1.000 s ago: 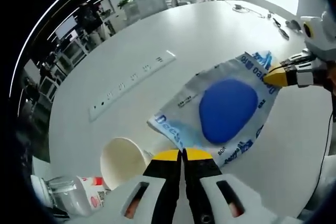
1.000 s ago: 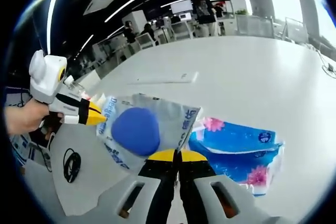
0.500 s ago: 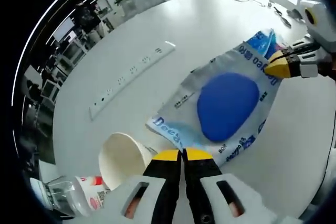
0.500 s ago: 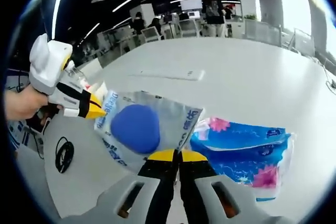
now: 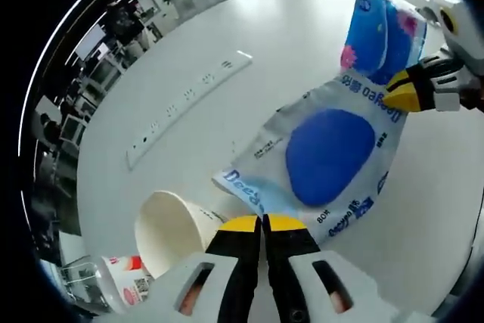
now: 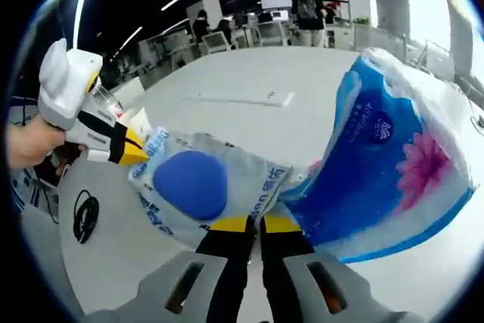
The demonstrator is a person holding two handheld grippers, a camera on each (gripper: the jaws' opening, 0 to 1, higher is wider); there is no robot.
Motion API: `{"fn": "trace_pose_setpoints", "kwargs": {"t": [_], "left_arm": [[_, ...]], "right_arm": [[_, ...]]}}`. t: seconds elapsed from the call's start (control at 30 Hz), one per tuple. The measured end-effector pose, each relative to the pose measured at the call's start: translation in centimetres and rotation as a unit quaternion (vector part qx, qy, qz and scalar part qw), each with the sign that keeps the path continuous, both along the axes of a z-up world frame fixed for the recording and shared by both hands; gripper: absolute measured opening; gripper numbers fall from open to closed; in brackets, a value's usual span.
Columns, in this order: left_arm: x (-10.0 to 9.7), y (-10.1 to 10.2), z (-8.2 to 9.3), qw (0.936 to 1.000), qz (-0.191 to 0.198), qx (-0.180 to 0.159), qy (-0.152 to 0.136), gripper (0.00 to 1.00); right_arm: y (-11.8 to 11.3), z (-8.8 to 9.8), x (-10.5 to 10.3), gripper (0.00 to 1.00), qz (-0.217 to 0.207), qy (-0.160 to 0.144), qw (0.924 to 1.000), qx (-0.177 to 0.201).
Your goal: Arrange the tabletop items into an orderly group along one side of the table until the central work area is clear of visible clutter.
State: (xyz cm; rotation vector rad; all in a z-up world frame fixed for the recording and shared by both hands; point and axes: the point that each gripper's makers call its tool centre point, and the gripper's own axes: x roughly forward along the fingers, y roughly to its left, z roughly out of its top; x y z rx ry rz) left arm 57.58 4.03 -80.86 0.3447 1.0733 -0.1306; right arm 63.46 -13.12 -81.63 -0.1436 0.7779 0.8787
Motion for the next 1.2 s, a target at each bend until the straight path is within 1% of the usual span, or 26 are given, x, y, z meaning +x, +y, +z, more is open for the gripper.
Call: {"fn": "trace_pose_setpoints", "kwargs": {"t": [0.43,0.77,0.87,1.03,1.2], "left_arm": [[0.07,0.17,-0.37,1.0000,-0.004,0.007,0.004,0.00],[0.11,0.28,-0.67,0.9999,-0.006,0.014,0.004,0.00],[0.22,0.29,-0.71,0.9997,-0.012,0.021,0.004,0.00],[0.02,0.28,-1.01,0.9998,-0.007,0.017,0.007,0.00],[-0.03,0.31,-0.99,0.9997,-0.012,0.022,0.006,0.00]], "right_arm": [[0.07,-0.28,0.05,0.02,-0.003,0.004,1.0000,0.003],[0.07,-0.59,-0.05,0.01,0.001,0.006,1.0000,-0.004],[0.06,-0.71,-0.06,0.01,0.001,0.007,1.0000,-0.005],[0.00,-0.87,-0.08,0.00,0.001,0.011,0.9999,-0.005],[-0.05,-0.93,-0.05,0.00,0.003,0.010,0.9999,-0.007]]}}
